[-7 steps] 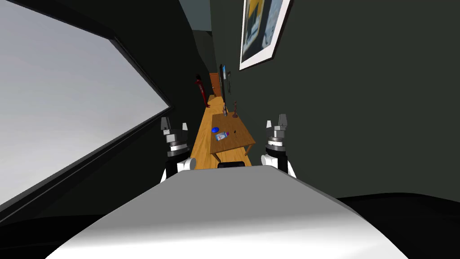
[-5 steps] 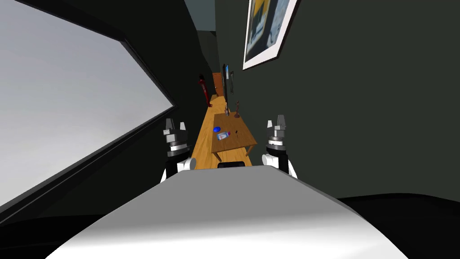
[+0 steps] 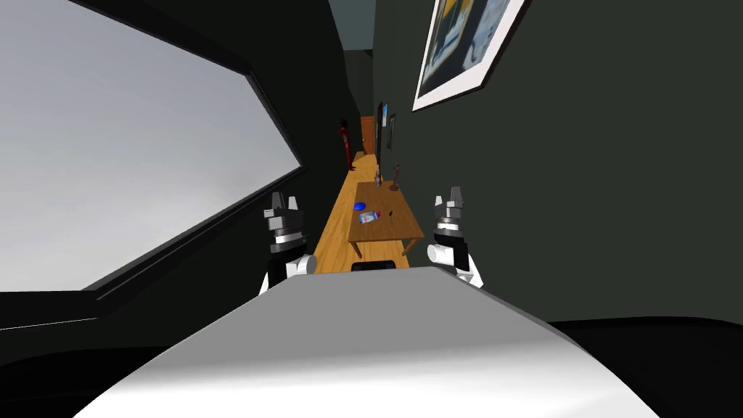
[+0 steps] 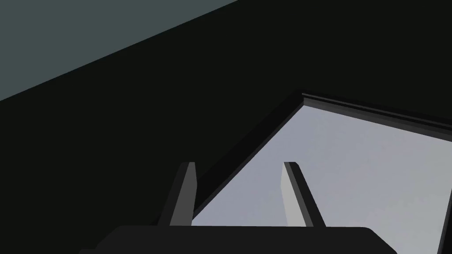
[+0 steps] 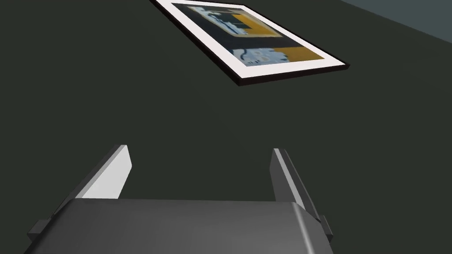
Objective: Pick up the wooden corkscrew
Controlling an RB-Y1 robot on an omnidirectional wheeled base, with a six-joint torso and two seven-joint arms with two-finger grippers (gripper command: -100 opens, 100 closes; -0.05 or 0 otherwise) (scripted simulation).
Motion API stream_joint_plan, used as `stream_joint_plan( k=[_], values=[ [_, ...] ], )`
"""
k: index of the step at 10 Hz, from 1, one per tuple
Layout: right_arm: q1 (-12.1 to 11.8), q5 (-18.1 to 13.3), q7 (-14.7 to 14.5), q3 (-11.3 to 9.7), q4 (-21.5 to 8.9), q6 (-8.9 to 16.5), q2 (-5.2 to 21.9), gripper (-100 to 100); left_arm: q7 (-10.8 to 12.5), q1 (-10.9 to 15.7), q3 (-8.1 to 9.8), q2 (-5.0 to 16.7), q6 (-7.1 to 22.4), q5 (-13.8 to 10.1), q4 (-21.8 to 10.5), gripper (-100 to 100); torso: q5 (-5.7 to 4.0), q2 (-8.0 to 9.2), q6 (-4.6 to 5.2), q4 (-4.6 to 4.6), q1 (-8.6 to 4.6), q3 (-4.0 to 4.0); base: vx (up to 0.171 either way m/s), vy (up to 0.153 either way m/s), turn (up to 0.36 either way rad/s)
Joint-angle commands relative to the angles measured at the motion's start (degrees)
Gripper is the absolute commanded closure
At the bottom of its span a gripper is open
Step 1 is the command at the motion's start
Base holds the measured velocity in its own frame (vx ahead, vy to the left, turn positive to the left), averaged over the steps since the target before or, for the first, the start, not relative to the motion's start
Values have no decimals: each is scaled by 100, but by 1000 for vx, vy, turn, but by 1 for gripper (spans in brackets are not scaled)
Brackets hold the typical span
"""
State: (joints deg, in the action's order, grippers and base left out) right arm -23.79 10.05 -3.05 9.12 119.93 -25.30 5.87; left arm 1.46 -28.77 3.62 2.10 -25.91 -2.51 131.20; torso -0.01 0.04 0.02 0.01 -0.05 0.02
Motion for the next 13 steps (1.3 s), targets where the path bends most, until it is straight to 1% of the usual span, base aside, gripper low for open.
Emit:
stream_joint_plan(
  k=[1, 3, 4, 5, 6, 7, 8, 9, 10, 11, 12, 13],
  values=[
    [49, 164, -8, 95, -82, 84, 46, -100, 0, 0, 0, 0, 0, 0, 0, 0, 0, 0, 0, 0, 0, 0, -12, -2, -102],
    [314, 549, -59, 393, -448, 293, 140, -100, 0, 0, 0, 0, 0, 0, 0, 0, 1, -1, 0, 0, 2, -1, -15, 1, 274],
    [314, 613, -59, 393, -494, 293, 140, -100, 0, 1, -1, 0, 0, 0, 0, 0, 1, -1, -5, 0, 2, 0, -14, -8, 109],
    [454, 840, -83, 552, -722, 408, 180, -100, 0, 0, 0, 0, 0, 0, 0, 0, 0, -1, 1, 0, 1, 0, -15, -2, 168],
    [454, 855, -83, 552, -726, 408, 180, -100, 0, 1, 0, 0, 0, 0, 0, 0, 0, 0, -2, 0, 1, 0, -12, -6, 123],
    [597, 1108, -107, 717, -929, 529, 218, -100, 0, 0, 0, 0, 0, 0, 0, 0, 0, -2, -1, 0, 1, -1, -15, -6, 202],
    [597, 1108, -107, 717, -975, 529, 218, -100, 0, 1, 0, 0, 0, 0, 0, 0, 0, -1, -3, 0, 0, -1, -11, -10, 105],
    [742, 1353, -130, 886, -1209, 655, 256, -100, 0, 0, 0, 0, 0, 0, 0, 0, 0, -2, 1, 0, -1, -1, -13, -7, 217],
    [742, 1368, -130, 886, -1241, 655, 256, -100, 0, 1, 0, 0, 0, 0, 0, 0, 0, -2, -3, 0, -1, -1, -11, -13, 116],
    [890, 1620, -151, 1059, -1484, 786, 292, -100, 0, 0, 0, 0, 0, 0, 0, 0, -1, -2, 1, -1, -2, -1, -14, -12, 217],
    [890, 1636, -151, 1059, -1522, 786, 292, -100, 0, 1, 0, 0, 0, 0, 0, 0, 0, -2, -3, 0, -2, -1, -12, -16, 99],
    [1040, 1875, -170, 1236, -1742, 921, 327, -100, 0, 0, 0, 0, 0, 0, 0, 0, 0, -2, 2, 0, -3, -1, -18, -13, 172]
  ],
)
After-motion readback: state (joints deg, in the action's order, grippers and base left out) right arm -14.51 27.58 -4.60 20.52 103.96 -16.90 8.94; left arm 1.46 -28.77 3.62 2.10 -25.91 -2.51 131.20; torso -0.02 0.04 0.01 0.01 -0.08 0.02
